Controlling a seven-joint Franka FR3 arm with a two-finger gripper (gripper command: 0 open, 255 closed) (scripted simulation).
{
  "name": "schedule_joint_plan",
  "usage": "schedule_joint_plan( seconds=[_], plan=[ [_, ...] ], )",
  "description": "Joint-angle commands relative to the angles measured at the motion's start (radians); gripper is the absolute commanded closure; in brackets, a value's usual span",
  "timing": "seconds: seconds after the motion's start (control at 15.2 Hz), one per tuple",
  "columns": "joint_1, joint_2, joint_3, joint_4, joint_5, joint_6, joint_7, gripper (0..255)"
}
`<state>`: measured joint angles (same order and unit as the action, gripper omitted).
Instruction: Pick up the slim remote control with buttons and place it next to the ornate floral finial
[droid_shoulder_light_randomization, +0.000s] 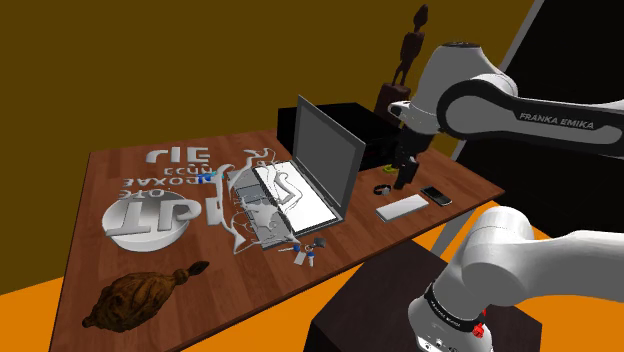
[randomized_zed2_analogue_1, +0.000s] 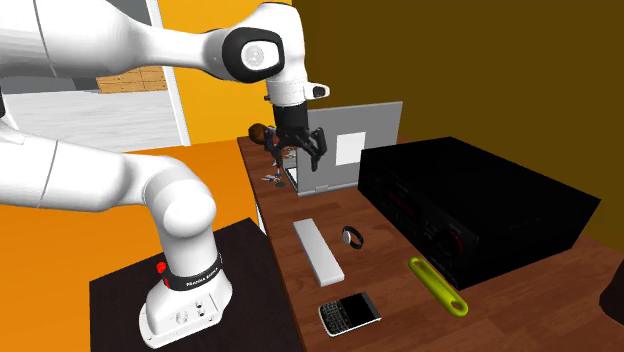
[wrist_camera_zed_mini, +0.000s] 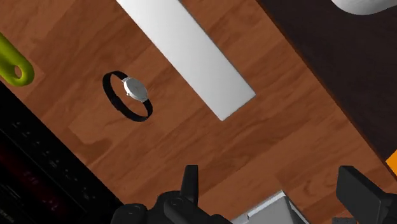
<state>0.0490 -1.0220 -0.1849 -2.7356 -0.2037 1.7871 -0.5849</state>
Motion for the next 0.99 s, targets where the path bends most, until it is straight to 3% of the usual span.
schedule_joint_plan(
  seconds=[0.0, 0.4, 0.73, 0.92],
  plan=[
    [-0.002, -0.021, -0.059, -0.043, -0.046, 0.021, -0.100, 0],
    [-0.040, -0.020, -0.272, -0.141, -0.221, 0.114, -0.404, 0],
    [-0.054, 0.084, -0.476, -0.159, -0.378, 0.237, -0.655, 0],
    [-0.054, 0.117, -0.511, -0.174, -0.407, 0.284, -0.671, 0]
  ],
)
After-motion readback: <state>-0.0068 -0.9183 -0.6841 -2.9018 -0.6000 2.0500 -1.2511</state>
